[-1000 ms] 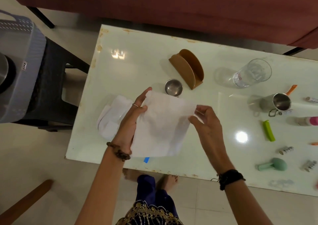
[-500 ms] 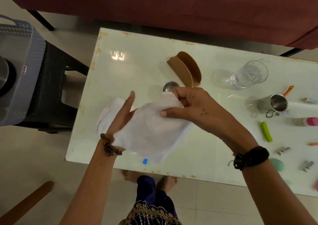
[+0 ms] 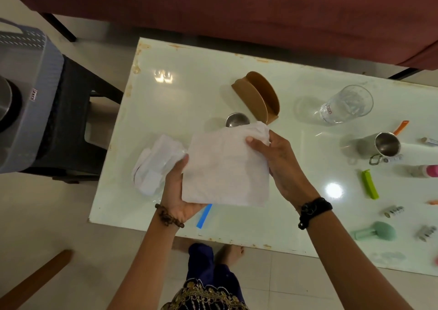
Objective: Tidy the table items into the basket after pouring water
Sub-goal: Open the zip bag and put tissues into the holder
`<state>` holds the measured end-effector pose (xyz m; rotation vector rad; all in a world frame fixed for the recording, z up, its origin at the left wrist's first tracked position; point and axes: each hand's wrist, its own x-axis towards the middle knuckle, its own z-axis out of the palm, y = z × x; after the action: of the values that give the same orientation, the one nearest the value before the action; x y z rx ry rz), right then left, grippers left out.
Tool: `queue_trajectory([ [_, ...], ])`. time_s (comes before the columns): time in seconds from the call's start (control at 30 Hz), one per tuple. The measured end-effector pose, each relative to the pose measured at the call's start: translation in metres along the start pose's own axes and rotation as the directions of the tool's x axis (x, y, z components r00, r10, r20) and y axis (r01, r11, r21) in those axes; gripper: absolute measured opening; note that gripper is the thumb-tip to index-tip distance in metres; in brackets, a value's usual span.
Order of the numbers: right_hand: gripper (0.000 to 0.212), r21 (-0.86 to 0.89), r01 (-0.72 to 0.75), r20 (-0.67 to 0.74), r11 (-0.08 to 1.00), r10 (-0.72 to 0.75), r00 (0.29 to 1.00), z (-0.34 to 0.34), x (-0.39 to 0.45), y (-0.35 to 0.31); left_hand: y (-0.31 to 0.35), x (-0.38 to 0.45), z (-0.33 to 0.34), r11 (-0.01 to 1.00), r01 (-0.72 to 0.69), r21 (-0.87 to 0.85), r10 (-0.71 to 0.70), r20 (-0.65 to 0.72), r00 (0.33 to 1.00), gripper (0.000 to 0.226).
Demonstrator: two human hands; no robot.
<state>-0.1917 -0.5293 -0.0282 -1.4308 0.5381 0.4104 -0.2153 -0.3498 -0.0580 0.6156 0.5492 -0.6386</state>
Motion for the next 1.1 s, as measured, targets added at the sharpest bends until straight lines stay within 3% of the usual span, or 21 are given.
queue_trajectory([
  [0.07,0.031,-0.051,0.018,-0.013,0.999,-0.019,1.0,-0.003,0.0,0.001,0.003,0.001,-0.013,0.998,0.048,0.049,-0.052,0.084,0.995,0.044],
  [0.17,0.032,-0.214,0.056,-0.029,0.975,-0.064,0.998,-0.005,0.0,0.002,0.003,0.008,-0.023,0.98,0.115,0.165,-0.125,0.051,0.991,0.034],
  [0.23,0.026,-0.4,0.133,-0.027,0.907,-0.157,0.987,-0.005,0.0,0.004,0.005,0.011,-0.022,0.977,0.104,0.186,-0.117,0.058,0.991,0.041],
  [0.33,0.021,-0.536,0.248,-0.006,0.807,-0.298,0.955,-0.001,-0.003,0.01,0.005,0.014,-0.019,0.977,0.067,0.202,-0.08,0.055,0.995,0.055],
  [0.47,0.037,-0.767,0.438,0.158,0.469,-0.523,0.837,0.007,-0.021,0.02,0.001,0.017,-0.013,0.983,0.011,0.185,-0.028,0.09,0.996,0.039],
  [0.6,0.046,-0.806,0.558,0.363,0.198,-0.579,0.73,0.017,-0.034,0.034,-0.004,0.02,-0.009,0.999,0.033,0.038,-0.036,0.077,0.996,0.036],
  [0.77,0.055,-0.818,0.558,0.402,0.139,-0.556,0.727,0.023,-0.037,0.046,-0.008,0.023,-0.003,1.0,0.017,-0.02,-0.015,0.052,0.999,0.037],
  [0.87,0.052,-0.823,0.561,0.433,0.094,-0.536,0.725,0.029,-0.041,0.05,-0.01,0.025,-0.001,0.997,0.072,-0.002,-0.072,0.048,0.996,0.054],
  [1.1,0.043,-0.83,0.549,0.431,0.102,-0.508,0.746,0.034,-0.05,0.053,-0.016,0.027,0.006,0.993,0.119,-0.017,-0.118,0.005,0.993,0.065],
])
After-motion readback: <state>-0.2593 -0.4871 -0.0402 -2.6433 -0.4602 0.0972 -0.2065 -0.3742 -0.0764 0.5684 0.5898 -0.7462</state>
